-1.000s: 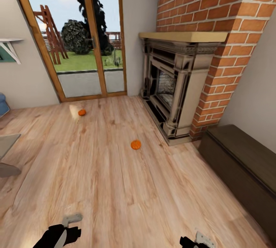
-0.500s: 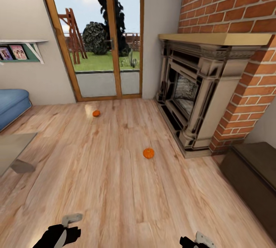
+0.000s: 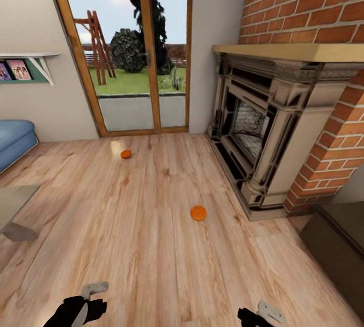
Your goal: Place each of the two pumpkins and all three candles from the living room inside a cabinet in the living room (use any cabinet), then make sure every cabinet is closed, and position the cauldron so it is next to a table in the living room.
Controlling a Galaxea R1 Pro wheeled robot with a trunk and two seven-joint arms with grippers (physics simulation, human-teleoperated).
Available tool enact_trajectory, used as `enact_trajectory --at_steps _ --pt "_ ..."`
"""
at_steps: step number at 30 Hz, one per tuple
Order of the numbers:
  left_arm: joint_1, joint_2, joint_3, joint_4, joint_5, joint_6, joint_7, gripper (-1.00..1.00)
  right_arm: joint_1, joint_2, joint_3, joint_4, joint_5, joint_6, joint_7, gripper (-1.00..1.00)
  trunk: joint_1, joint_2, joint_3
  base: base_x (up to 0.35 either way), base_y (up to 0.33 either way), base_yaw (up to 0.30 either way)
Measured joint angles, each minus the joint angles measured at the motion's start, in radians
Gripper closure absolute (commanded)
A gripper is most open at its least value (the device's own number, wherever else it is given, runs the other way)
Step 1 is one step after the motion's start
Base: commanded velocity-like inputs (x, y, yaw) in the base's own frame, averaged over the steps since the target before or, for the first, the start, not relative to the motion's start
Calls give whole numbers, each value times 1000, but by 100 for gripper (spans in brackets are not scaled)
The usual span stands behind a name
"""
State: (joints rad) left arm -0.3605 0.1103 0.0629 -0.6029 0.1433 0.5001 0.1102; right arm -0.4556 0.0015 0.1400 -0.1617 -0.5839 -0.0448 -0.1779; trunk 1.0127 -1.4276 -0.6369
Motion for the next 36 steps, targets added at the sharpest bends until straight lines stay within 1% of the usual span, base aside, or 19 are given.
enact_trajectory --at_steps 19,28,36 --pt "0 0 0 0 1 0 -1 -100 0 2 1 -1 -1 3 -2 -100 0 0 0 331 0 0" --pt "0 0 0 0 1 0 -1 -100 0 2 1 -1 -1 -1 -2 -100 0 0 0 331 72 3" --pt "0 0 0 0 1 0 -1 -100 0 3 0 -1 -1 -1 -3 -100 0 0 0 331 92 215"
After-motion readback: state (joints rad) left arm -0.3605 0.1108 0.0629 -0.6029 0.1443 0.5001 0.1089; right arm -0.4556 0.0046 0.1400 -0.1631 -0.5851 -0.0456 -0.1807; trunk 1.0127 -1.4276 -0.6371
